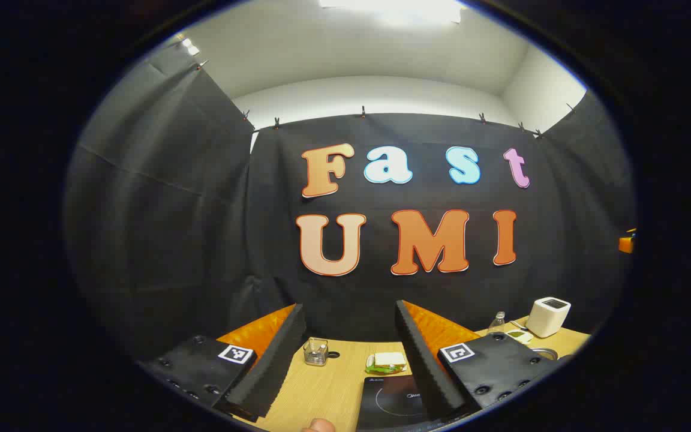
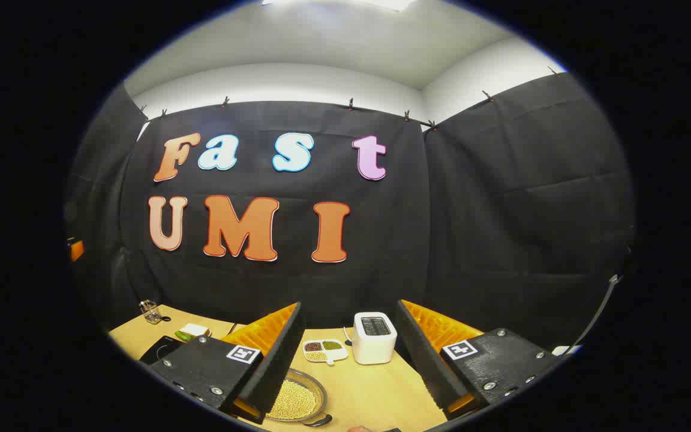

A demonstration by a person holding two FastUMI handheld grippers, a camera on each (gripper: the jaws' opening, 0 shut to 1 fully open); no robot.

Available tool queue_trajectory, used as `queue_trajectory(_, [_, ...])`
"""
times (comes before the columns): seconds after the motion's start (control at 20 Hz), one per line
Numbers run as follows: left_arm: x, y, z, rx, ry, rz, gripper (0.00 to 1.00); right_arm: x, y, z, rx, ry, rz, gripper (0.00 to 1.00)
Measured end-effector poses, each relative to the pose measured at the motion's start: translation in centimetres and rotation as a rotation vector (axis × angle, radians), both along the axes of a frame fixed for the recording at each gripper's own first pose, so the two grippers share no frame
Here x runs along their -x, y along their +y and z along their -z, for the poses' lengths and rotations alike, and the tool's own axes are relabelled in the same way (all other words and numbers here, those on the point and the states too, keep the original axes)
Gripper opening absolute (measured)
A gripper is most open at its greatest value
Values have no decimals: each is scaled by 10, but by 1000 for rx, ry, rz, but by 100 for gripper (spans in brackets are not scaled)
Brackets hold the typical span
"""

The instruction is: First push the handle of the pot to place it horizontally, then grasp the pot with both hands and set it on the induction cooktop.

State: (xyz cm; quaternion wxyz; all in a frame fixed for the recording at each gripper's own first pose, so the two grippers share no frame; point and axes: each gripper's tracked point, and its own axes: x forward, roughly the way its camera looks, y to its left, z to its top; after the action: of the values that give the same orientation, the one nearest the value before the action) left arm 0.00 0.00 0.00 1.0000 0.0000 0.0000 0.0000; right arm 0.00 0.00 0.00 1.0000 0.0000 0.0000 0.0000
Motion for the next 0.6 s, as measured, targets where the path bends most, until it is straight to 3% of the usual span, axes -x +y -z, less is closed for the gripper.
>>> queue_trajectory(0.25, [9, 17, 0, 38, 10, -16, 99, 9, 13, -13, 23, -22, -22, 95])
queue_trajectory(0.3, [10, 21, 0, 45, 16, -19, 99, 8, 13, -14, 26, -24, -22, 100])
queue_trajectory(0.4, [12, 26, -1, 47, 20, -29, 99, 12, 17, -14, 19, -19, -29, 95])
queue_trajectory(0.45, [14, 28, -4, 45, 15, -34, 98, 13, 19, -14, 10, -14, -36, 100])
queue_trajectory(0.55, [19, 29, -11, 40, -7, -39, 99, 15, 19, -14, -7, -6, -47, 100])
queue_trajectory(0.6, [21, 29, -13, 38, -13, -40, 99, 16, 17, -14, -15, -5, -46, 95])
